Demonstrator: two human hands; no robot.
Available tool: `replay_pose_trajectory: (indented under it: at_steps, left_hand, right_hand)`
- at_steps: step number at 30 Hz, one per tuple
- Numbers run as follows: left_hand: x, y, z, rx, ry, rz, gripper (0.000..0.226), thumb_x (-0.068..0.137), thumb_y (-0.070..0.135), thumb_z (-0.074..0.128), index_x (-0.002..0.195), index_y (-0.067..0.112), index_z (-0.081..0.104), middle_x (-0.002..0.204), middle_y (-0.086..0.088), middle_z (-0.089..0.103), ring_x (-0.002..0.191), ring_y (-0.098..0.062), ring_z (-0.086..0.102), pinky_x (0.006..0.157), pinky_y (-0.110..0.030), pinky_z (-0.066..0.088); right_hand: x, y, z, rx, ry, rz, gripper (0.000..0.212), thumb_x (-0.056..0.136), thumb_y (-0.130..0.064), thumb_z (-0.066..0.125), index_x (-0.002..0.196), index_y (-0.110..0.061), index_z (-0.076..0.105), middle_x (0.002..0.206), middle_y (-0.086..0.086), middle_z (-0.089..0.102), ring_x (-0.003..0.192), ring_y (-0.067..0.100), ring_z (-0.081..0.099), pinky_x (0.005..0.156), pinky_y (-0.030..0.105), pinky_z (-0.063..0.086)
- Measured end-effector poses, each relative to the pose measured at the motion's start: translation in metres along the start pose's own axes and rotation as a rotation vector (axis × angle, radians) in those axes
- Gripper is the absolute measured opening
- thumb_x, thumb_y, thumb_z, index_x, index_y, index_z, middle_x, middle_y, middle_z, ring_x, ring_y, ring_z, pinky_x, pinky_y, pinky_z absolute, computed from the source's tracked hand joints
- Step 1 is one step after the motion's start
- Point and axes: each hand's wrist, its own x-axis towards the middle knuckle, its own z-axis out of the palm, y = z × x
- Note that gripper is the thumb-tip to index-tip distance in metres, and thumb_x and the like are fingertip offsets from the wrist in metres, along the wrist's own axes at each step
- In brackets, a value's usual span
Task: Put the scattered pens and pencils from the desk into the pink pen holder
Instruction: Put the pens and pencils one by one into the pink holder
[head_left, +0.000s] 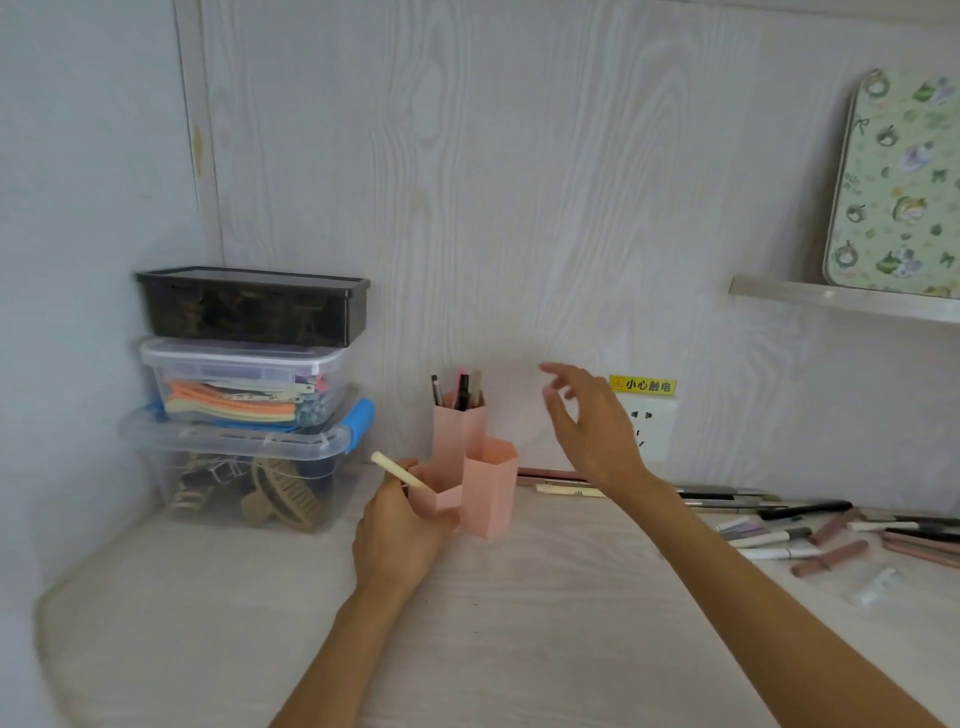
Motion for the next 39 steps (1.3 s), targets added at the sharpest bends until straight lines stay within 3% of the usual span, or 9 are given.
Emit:
replay_pose_trajectory:
  at_steps: [3,6,10,14,18,24,33,36,39]
  left_hand:
    - [0.001,-0.002,0.003,-0.002,0.111,0.006,0.062,0.071,0.029,0.077,0.125,0.022,0.049,0.113,0.003,0.060,0.111,-0.026,0.058,0.081,-0.030,0.043]
    - [-0.002,0.001,0.009,-0.052,0.238,0.022,0.073,0.064,0.026,0.081,0.127,0.020,0.044,0.115,0.000,0.061,0.110,-0.024,0.057,0.078,-0.030,0.043]
    - [-0.016,0.025,0.005,-0.041,0.443,0.102,0.111,0.063,0.022,0.085,0.149,0.018,0.014,0.151,-0.004,0.032,0.138,-0.021,0.029,0.104,-0.035,0.031]
    - [-0.030,0.036,0.004,0.082,0.571,0.477,0.082,0.071,0.017,0.079,0.139,0.013,0.034,0.142,-0.006,0.036,0.129,-0.018,0.032,0.101,-0.027,0.028]
    - [-0.035,0.039,0.022,0.248,0.334,0.792,0.026,0.080,0.012,0.063,0.105,0.022,0.061,0.110,0.007,0.060,0.100,-0.008,0.052,0.085,-0.015,0.037]
    - [-0.030,0.024,0.053,0.657,-0.142,0.551,0.028,0.092,0.016,0.047,0.111,0.025,0.066,0.106,0.004,0.062,0.106,-0.015,0.053,0.085,-0.033,0.048]
    - [-0.033,0.022,0.051,0.612,-0.086,0.504,0.015,0.089,0.040,0.054,0.096,0.031,0.063,0.100,0.014,0.056,0.100,-0.006,0.050,0.068,-0.017,0.038]
    - [-0.033,0.019,0.049,0.530,-0.097,0.446,0.009,0.090,0.038,0.055,0.093,0.031,0.061,0.093,0.018,0.052,0.090,-0.002,0.047,0.060,-0.011,0.033]
    - [-0.030,0.019,0.042,0.420,-0.044,0.418,0.005,0.091,0.034,0.056,0.093,0.033,0.060,0.089,0.020,0.057,0.086,0.000,0.052,0.065,-0.016,0.045]
  right_hand:
    - [-0.027,0.042,0.003,-0.195,-0.168,0.096,0.024,0.094,-0.018,0.044,0.109,-0.020,0.061,0.110,-0.001,0.064,0.108,0.021,0.052,0.087,0.033,0.042]
    - [-0.051,0.070,0.011,-0.343,-0.447,0.105,0.035,0.096,-0.024,0.039,0.130,-0.021,0.045,0.134,0.000,0.049,0.125,0.022,0.040,0.102,0.035,0.031]
    - [-0.057,0.074,0.020,-0.444,-0.485,0.104,0.040,0.095,-0.031,0.035,0.135,-0.027,0.036,0.137,-0.001,0.038,0.129,0.021,0.031,0.107,0.039,0.020]
    - [-0.061,0.072,0.018,-0.433,-0.496,0.107,0.040,0.095,-0.031,0.030,0.134,-0.027,0.037,0.134,0.003,0.039,0.127,0.022,0.032,0.109,0.039,0.018]
    - [-0.073,0.069,0.012,-0.338,-0.531,0.049,0.040,0.094,-0.029,0.024,0.129,-0.029,0.043,0.132,-0.003,0.045,0.126,0.019,0.036,0.110,0.039,0.017]
    - [-0.079,0.063,0.003,-0.019,-0.439,0.039,0.029,0.093,-0.015,0.044,0.117,-0.025,0.057,0.115,-0.004,0.065,0.109,0.018,0.054,0.093,0.031,0.040]
    - [-0.075,0.061,0.000,-0.081,-0.392,-0.074,0.023,0.086,-0.011,0.051,0.094,-0.025,0.068,0.107,-0.005,0.059,0.106,0.015,0.047,0.090,0.025,0.030]
    - [-0.076,0.061,0.000,-0.095,-0.404,-0.067,0.024,0.087,-0.013,0.048,0.103,-0.025,0.063,0.110,-0.006,0.056,0.106,0.015,0.045,0.092,0.027,0.030]
    - [-0.077,0.060,0.000,-0.057,-0.374,-0.057,0.030,0.089,-0.011,0.044,0.115,-0.023,0.055,0.116,-0.006,0.056,0.107,0.015,0.047,0.094,0.029,0.033]
